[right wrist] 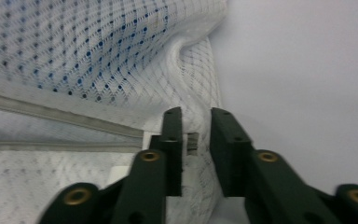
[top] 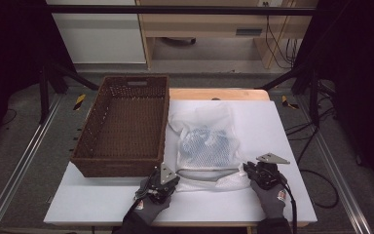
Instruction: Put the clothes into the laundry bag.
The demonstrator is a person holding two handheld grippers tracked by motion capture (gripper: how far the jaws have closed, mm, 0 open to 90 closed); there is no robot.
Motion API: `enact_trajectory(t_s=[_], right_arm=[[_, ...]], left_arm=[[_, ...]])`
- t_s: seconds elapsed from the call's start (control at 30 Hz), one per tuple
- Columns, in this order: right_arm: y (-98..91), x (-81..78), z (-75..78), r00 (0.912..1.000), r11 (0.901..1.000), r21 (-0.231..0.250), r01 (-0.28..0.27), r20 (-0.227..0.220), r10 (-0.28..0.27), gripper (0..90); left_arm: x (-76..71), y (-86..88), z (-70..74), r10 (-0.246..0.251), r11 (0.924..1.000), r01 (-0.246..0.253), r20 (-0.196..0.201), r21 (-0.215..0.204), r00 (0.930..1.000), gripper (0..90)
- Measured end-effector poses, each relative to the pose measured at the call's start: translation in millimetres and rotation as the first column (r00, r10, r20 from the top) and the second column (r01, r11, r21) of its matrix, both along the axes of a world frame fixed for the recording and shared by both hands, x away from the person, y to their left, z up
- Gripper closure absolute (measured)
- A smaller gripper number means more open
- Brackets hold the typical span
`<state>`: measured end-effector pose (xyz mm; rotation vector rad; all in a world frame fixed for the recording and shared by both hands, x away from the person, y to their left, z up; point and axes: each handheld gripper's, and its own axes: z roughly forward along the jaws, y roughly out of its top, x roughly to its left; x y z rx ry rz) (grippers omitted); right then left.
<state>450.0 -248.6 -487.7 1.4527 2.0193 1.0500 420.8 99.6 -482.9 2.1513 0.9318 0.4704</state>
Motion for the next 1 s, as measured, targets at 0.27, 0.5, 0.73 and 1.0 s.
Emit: enact_trajectory(t_s=[0.27,0.5,0.73,1.0], right_arm=[[-11.4,-18.7,4.9,0.9995,0.9999,-0.002,0.013,-0.027,-0.013,90.0],[-10.4,-19.2,6.1,0.9994,0.9999,0.014,-0.01,0.032,0.009,70.0],[-18.0,-22.7,17.0,0.9922,0.9995,0.033,0.0,0.124,-0.004,38.4],[-35.5,-24.7,22.5,0.9876,0.999,0.025,0.036,0.152,-0.04,20.1]], left_arm=[[4.0,9.1,0.2,0.017,0.9998,-0.017,0.0,-0.007,0.9999,88.4],[1.2,15.4,5.9,0.01,0.9987,-0.008,0.021,-0.051,0.9997,77.6],[-8.0,27.6,14.8,-0.008,0.9936,0.012,0.038,-0.113,0.9993,59.4],[-16.7,42.2,16.2,-0.016,0.991,0.022,0.046,-0.132,0.9988,45.1]])
